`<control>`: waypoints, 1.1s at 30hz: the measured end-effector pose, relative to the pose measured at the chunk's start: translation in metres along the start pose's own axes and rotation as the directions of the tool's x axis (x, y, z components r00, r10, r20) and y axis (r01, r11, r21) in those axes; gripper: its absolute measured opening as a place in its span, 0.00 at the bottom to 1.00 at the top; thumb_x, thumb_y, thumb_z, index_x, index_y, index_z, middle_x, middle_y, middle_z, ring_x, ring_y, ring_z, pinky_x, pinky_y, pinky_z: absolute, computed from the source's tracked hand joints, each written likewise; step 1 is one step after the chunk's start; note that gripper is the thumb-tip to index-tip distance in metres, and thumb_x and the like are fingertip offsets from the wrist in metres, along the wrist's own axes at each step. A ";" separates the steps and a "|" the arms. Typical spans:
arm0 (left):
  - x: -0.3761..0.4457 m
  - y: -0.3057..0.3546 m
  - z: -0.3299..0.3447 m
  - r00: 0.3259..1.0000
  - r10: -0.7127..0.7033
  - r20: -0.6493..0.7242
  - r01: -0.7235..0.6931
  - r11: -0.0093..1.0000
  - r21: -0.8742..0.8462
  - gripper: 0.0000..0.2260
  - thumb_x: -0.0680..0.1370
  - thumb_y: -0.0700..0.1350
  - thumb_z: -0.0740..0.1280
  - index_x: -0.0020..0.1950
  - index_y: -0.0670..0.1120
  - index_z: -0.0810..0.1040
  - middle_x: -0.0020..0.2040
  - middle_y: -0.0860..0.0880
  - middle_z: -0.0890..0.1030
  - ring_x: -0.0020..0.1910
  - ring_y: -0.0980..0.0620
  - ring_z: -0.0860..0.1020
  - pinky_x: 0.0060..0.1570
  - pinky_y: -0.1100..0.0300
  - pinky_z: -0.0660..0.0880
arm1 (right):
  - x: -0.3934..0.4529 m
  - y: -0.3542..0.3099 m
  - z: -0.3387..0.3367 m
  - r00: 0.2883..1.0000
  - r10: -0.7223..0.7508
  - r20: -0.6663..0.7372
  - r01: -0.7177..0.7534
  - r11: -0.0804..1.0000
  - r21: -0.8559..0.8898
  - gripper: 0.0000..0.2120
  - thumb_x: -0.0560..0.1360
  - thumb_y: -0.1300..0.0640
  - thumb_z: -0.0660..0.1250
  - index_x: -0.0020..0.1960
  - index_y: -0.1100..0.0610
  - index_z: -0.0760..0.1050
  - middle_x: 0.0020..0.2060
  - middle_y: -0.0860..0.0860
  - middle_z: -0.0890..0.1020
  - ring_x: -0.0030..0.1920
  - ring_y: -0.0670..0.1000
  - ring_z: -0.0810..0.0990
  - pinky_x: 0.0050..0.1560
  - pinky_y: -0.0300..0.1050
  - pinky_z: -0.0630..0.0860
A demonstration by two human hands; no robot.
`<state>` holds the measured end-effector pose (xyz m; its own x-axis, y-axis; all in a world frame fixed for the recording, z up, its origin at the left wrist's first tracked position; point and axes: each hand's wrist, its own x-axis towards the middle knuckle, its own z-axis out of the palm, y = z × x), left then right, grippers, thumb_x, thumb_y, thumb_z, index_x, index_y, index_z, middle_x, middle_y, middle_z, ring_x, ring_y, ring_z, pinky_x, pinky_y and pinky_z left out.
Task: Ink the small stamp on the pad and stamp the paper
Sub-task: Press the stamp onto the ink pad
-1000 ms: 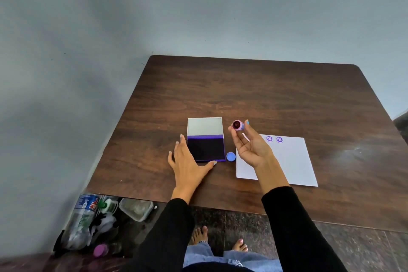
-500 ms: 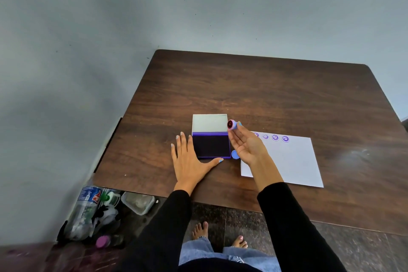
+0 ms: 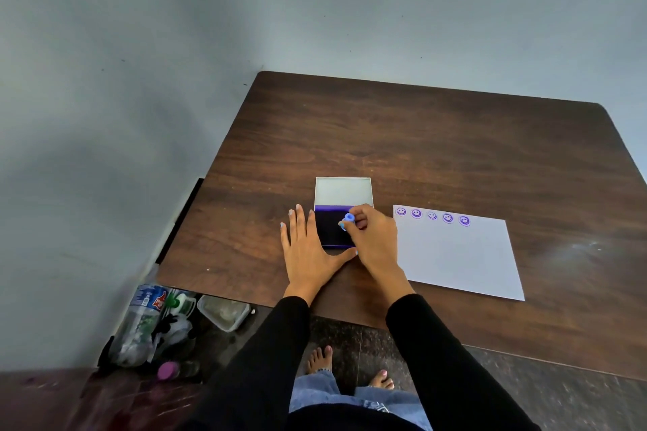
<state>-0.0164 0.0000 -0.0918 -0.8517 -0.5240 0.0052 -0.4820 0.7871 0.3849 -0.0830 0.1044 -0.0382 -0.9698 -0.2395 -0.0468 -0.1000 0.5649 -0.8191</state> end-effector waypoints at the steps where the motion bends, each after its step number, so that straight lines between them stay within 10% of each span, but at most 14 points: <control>1: 0.000 0.000 0.000 1.000 0.000 0.001 0.000 1.000 -0.002 0.54 0.60 0.79 0.53 0.76 0.44 0.57 0.78 0.43 0.54 0.78 0.47 0.48 0.74 0.47 0.44 | -0.001 0.001 0.000 1.000 -0.012 0.007 0.012 1.000 -0.018 0.09 0.72 0.58 0.72 0.51 0.58 0.79 0.46 0.54 0.84 0.46 0.51 0.81 0.43 0.37 0.74; 26: 0.001 0.003 -0.002 1.000 0.003 0.017 -0.003 1.000 0.002 0.54 0.60 0.78 0.51 0.76 0.44 0.56 0.78 0.43 0.53 0.78 0.47 0.47 0.74 0.48 0.42 | 0.005 0.010 0.009 0.999 -0.031 0.016 0.032 0.994 -0.108 0.09 0.72 0.56 0.72 0.49 0.57 0.76 0.48 0.55 0.83 0.47 0.50 0.79 0.43 0.36 0.73; 33: 0.002 0.004 -0.007 0.998 -0.013 0.058 0.015 1.000 -0.019 0.53 0.63 0.77 0.55 0.77 0.42 0.54 0.78 0.42 0.52 0.78 0.47 0.46 0.74 0.46 0.41 | 0.008 0.005 -0.021 0.975 0.106 -0.196 -0.040 0.948 0.316 0.08 0.67 0.58 0.75 0.44 0.55 0.79 0.37 0.47 0.82 0.38 0.44 0.81 0.41 0.33 0.76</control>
<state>-0.0188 -0.0004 -0.0833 -0.8556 -0.5150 -0.0533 -0.4903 0.7729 0.4027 -0.0962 0.1221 -0.0303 -0.9996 -0.0187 -0.0204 0.0140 0.2955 -0.9553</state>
